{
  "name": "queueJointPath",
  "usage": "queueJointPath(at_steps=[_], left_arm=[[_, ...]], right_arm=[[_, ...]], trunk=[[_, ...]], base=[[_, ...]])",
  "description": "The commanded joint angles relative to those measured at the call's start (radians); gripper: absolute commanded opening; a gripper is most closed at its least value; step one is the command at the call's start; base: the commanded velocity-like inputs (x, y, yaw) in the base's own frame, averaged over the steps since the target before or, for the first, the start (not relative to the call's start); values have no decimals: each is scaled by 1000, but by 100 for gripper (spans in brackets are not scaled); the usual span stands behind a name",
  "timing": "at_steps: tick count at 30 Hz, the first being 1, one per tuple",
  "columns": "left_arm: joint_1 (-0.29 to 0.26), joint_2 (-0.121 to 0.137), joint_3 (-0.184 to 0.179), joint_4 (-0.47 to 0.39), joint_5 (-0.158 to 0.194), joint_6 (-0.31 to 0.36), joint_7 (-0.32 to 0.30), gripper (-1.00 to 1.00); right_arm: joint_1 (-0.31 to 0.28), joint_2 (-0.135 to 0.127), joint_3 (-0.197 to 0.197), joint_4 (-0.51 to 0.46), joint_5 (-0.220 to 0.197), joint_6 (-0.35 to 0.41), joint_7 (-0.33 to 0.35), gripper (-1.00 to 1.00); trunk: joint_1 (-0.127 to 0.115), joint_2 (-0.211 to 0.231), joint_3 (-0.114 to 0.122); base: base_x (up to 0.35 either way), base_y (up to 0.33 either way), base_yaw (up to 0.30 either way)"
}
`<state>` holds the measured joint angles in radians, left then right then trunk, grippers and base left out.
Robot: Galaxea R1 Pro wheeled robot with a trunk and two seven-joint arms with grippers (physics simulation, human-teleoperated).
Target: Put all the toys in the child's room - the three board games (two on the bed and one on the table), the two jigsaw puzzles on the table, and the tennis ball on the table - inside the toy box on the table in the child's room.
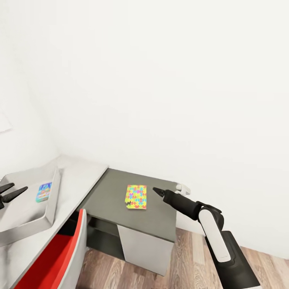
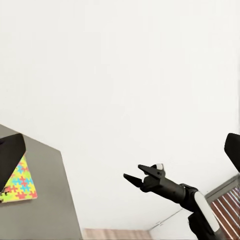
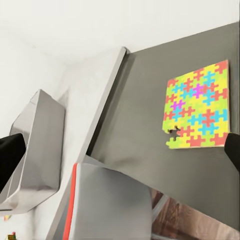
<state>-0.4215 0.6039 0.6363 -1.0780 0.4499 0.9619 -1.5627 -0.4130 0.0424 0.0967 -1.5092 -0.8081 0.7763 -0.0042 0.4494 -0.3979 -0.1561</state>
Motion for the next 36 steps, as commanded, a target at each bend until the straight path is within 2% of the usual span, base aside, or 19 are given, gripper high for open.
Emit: queueJointPath(at_steps=[1,22,36], left_arm=[[0,0,0,0,-1,10,-4,100],[0,0,0,0,-1,9,-2,100],[0,-1,0,0,-1,8,-2,100]], right_arm=[[-1,1,-1,0,-1,5,0,100],[-1,1,-8,3,-3,5,0,100],[-1,1,-14,3,-3,5,0,100]], trunk=[[1,-2,-2],[1,-2,4],[1,-2,13]], base=[[-20,142,-276],[1,177,-278],[25,33,-277]])
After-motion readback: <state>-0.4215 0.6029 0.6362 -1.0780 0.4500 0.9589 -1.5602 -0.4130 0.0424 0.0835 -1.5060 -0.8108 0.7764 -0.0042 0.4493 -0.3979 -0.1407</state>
